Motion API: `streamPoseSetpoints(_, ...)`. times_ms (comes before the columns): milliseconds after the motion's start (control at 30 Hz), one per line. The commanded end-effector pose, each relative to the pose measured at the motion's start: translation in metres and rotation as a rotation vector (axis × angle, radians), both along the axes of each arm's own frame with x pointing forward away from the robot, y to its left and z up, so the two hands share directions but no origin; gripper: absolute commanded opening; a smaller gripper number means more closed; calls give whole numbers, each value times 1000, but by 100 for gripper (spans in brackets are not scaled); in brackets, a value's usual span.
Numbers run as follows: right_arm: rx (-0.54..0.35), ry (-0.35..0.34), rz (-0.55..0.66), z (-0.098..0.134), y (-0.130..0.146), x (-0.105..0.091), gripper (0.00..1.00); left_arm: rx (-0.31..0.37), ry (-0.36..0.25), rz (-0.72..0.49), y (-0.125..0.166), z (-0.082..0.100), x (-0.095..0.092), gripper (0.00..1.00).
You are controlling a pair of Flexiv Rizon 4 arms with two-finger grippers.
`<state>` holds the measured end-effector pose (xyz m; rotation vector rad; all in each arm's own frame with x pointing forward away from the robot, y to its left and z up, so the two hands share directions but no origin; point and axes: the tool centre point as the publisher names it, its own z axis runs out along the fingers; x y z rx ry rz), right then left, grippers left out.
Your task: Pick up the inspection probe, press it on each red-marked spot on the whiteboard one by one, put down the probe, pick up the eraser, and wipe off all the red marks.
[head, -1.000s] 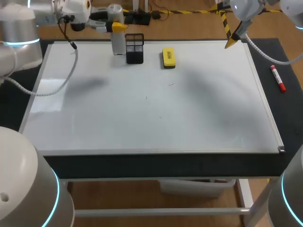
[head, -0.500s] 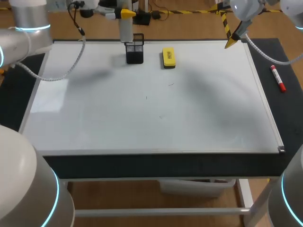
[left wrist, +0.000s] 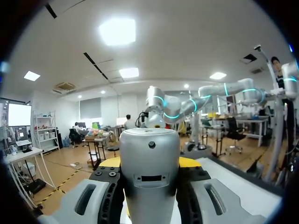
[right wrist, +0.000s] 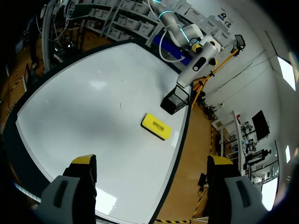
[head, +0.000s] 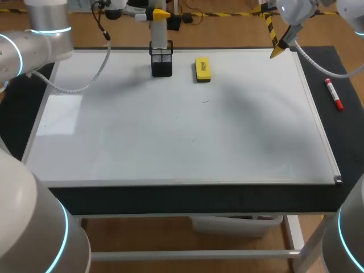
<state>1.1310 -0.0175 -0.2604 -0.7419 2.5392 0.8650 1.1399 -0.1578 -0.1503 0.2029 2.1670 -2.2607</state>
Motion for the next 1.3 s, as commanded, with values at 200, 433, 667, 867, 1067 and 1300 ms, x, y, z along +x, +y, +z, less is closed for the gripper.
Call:
streamPoseSetpoints(200, -5, 1, 2, 1, 0, 0, 100, -7, 3, -89, -2, -10, 17, 0)
streamPoseSetpoints(433, -5, 1, 2, 1, 0, 0, 100, -5, 3, -94, -5, -18, 26, 0)
streamPoseSetpoints(667, -5, 1, 2, 1, 0, 0, 100, 6, 3, -104, -6, -25, 32, 0)
streamPoseSetpoints(867, -5, 1, 2, 1, 0, 0, 100, 4, 7, -105, -3, -33, 38, 0)
streamPoseSetpoints(1067, -5, 1, 2, 1, 0, 0, 100, 1, 20, -113, -2, -41, 43, 0)
streamPoseSetpoints(1300, -5, 1, 2, 1, 0, 0, 100, -5, 28, -118, -2, -53, 49, 0)
